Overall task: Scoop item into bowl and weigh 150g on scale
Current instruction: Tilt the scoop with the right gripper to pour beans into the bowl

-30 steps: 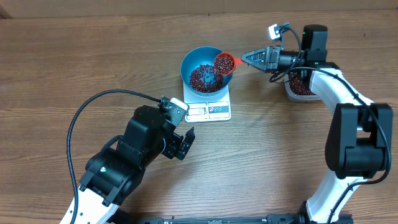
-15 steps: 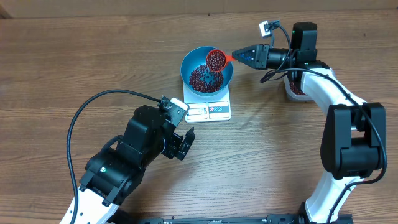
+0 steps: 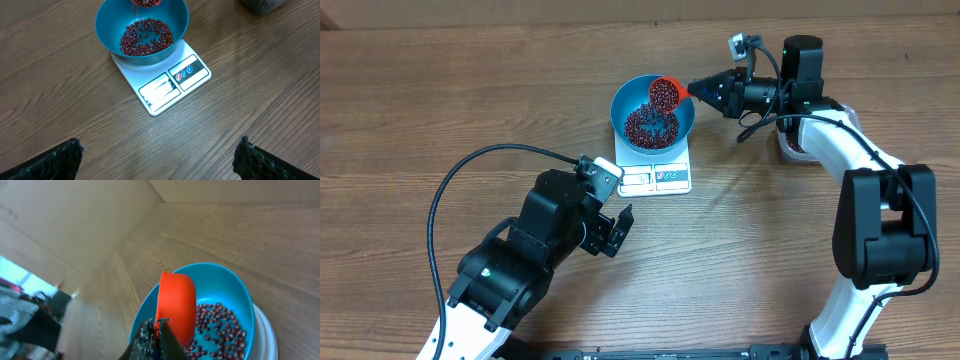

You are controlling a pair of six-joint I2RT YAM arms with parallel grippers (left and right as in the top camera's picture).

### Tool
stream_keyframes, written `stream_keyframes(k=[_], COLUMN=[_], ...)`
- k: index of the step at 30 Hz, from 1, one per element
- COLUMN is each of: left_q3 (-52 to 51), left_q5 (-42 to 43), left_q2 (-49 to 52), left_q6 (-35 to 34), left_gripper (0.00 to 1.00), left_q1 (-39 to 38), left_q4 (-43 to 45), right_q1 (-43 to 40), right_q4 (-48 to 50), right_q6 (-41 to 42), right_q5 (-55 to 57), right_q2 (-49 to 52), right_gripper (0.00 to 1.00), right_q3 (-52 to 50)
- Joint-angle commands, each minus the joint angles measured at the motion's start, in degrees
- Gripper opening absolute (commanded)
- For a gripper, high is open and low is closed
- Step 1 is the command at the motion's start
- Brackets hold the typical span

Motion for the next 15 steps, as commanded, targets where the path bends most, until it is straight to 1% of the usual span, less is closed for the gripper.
stream_keyframes(k=[1, 6, 8, 9, 15], left_q3=[-0.31, -0.31, -0.31, -0.31, -0.31], left_q5=[-0.35, -0.33, -0.35, -0.35, -0.35], left_q2=[-0.17, -0.17, -0.17, -0.17, -0.17], left_q6=[1.16, 1.16, 1.16, 1.16, 1.16], left_gripper=[1.00, 1.00, 1.00, 0.99, 0.99], left_q1=[0.33, 0.33, 0.33, 0.33, 0.33], left_q4=[0.20, 0.20, 0.20, 0.20, 0.20], right_q1=[0.76, 1.03, 1.07, 1.07, 1.18], right_q4=[0.44, 0.42, 0.42, 0.39, 0.39], right_q6=[-8.44, -11.13, -13.05, -15.61, -21.57], right_q5=[-0.26, -0.28, -0.28, -0.28, -0.28], right_q2=[0.79, 0.79, 0.79, 0.79, 0.79], right_gripper=[0.04, 0.04, 0.04, 0.04, 0.04], right_q3=[0.02, 0.02, 0.02, 0.02, 0.02])
